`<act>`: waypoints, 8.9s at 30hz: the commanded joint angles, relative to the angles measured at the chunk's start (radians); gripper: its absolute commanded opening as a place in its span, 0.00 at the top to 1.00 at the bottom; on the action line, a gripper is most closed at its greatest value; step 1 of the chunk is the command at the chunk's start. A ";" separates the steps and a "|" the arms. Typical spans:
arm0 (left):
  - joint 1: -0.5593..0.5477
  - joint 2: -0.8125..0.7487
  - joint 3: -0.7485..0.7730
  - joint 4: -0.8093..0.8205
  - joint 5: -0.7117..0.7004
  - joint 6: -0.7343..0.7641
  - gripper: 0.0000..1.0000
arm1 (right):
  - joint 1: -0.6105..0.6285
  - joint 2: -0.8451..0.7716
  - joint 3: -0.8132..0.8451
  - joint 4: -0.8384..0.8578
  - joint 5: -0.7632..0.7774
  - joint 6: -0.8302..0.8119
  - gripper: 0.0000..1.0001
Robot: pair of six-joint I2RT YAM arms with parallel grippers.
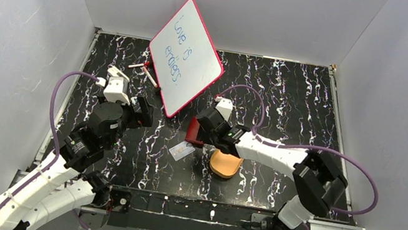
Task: Put the credit cards into the card holder
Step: Move the card holder to the center of the board, then open the card holder at the center of the board.
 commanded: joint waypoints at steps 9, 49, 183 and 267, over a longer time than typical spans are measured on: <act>-0.001 0.000 0.009 -0.003 0.003 0.004 0.08 | -0.044 0.104 0.058 0.112 -0.053 0.050 0.47; -0.002 0.001 0.006 -0.002 0.009 0.004 0.08 | -0.076 0.138 -0.015 0.138 -0.109 0.089 0.54; -0.003 0.007 0.016 -0.031 -0.069 -0.001 0.09 | 0.323 0.144 0.208 -0.270 -0.011 -0.060 0.50; -0.093 0.256 -0.139 -0.061 0.452 -0.367 0.11 | 0.356 -0.381 -0.134 0.003 0.047 -0.032 1.00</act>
